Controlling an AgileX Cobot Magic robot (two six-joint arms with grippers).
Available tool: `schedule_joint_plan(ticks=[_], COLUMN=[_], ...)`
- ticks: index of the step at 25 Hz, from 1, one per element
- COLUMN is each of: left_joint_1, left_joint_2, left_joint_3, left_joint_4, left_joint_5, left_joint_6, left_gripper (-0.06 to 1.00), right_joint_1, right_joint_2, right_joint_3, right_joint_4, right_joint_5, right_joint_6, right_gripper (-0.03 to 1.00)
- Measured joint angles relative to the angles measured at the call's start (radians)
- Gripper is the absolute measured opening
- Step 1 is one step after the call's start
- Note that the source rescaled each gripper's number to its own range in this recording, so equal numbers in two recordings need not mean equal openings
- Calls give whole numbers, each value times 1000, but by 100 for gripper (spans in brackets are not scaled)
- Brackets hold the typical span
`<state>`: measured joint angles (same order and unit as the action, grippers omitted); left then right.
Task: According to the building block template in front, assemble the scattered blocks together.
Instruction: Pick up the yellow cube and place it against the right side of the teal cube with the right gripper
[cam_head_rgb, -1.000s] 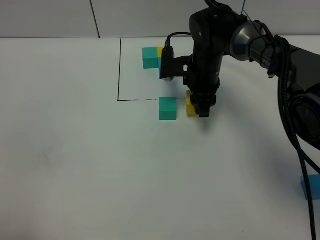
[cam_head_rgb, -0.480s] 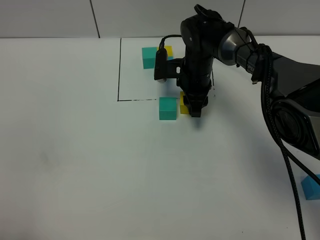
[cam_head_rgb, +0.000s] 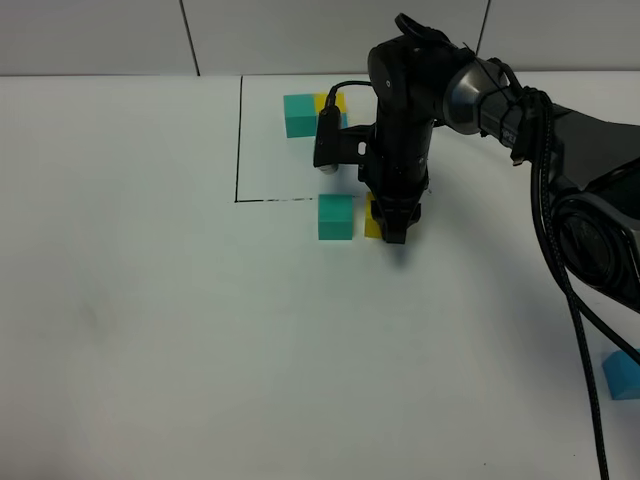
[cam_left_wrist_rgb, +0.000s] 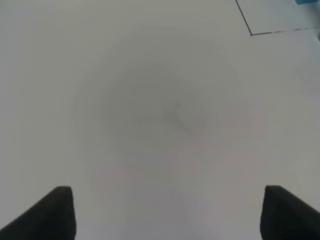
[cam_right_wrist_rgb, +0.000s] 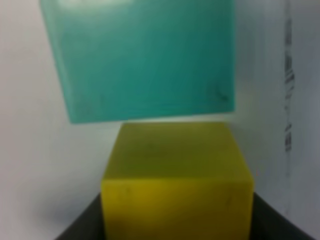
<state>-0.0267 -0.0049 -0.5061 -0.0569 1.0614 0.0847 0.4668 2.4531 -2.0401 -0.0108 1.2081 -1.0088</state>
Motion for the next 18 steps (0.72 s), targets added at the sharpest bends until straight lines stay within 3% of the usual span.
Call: schedule_joint_plan(ticks=[18], left_joint_1=[0], left_joint_2=[0], left_joint_3=[0], left_joint_4=[0], left_joint_5=[0], left_joint_6=[0], left_gripper=[82], right_joint_1=[0], right_joint_2=[-4], right_joint_3=[11], right_joint_4=[11], right_joint_5=[0], right_joint_6=[44], right_gripper=[0])
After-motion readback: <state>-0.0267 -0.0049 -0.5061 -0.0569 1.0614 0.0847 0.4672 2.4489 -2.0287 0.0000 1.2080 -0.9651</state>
